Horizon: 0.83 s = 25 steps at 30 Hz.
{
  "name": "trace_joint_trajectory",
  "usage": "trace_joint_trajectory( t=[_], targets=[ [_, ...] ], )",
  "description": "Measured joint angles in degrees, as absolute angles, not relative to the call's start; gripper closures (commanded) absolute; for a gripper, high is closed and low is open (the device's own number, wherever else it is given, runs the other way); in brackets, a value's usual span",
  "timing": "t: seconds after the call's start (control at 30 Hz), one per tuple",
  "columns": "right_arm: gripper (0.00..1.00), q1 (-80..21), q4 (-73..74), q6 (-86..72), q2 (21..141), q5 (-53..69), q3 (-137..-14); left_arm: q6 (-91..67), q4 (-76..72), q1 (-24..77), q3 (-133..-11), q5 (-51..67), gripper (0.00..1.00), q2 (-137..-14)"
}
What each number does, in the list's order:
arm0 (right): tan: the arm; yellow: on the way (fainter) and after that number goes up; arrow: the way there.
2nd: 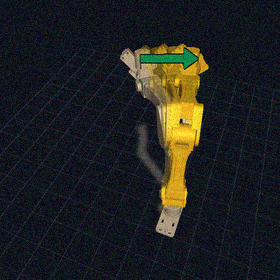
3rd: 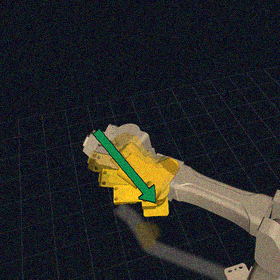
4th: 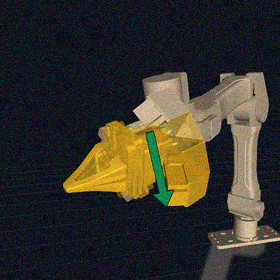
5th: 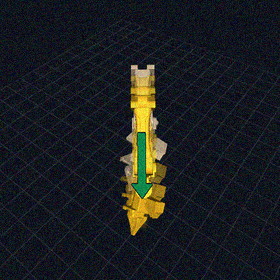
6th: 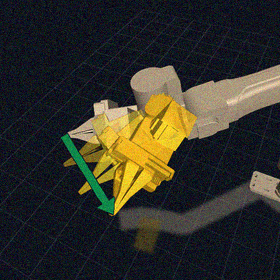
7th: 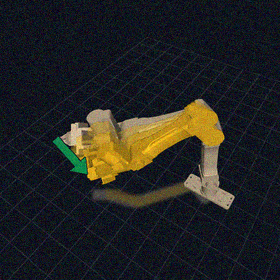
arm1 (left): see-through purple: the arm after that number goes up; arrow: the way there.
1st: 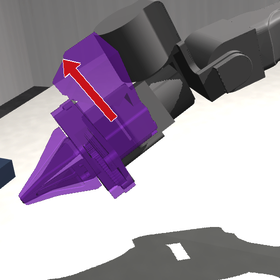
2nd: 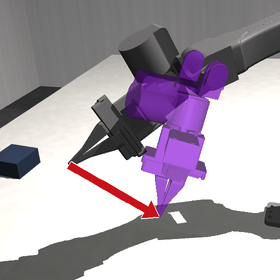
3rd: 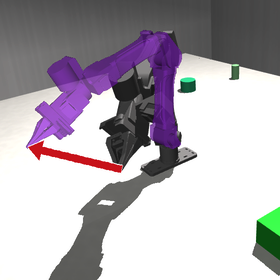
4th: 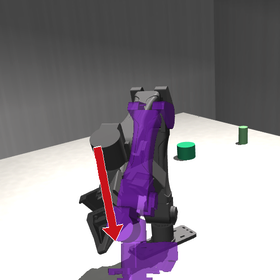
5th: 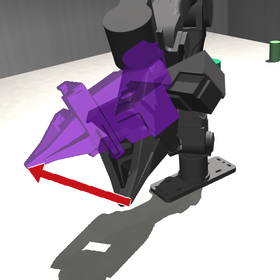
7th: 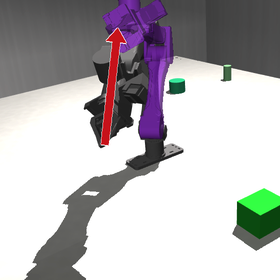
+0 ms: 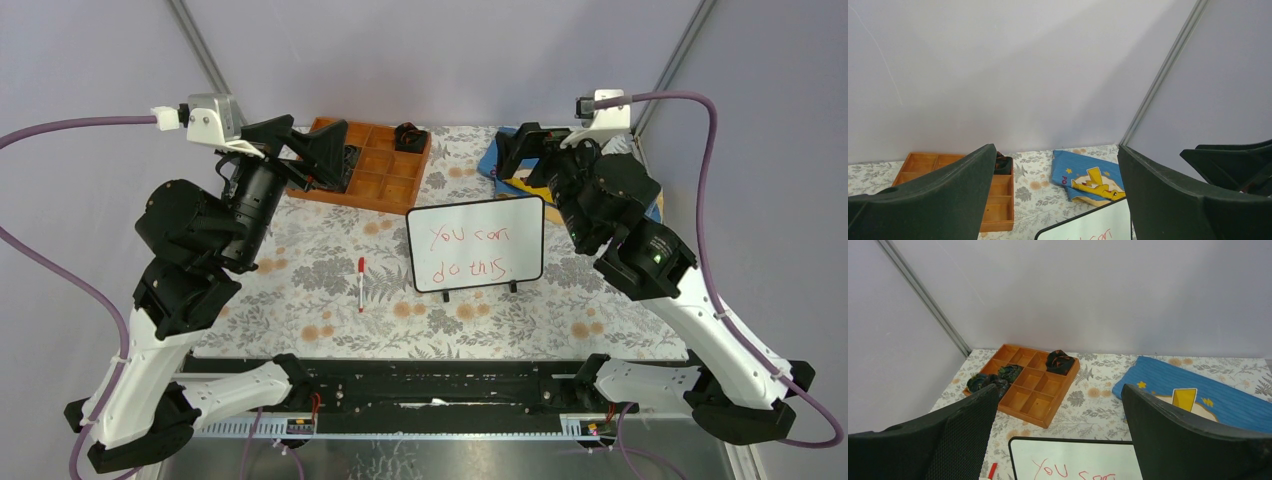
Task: Write a sentence on the whiteboard
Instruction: Reset both arms
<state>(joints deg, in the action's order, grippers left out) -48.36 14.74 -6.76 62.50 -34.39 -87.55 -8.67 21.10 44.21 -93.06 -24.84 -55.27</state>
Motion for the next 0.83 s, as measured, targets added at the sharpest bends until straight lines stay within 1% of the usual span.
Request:
trace_joint_trajectory(
  t=[0.5,0.83],
  targets=[
    [0.00,-48.4,9.5,-3.6,59.9,-34.4,-80.2,-9.7,20.9,44.2,-91.0,-26.6,0.01,-54.4],
    [0.00,-48.4,3.6,-0.8,56.8,-34.4,-78.4,-11.5,20.3,44.2,-90.1,-28.8,0.01,-53.6]
  ],
)
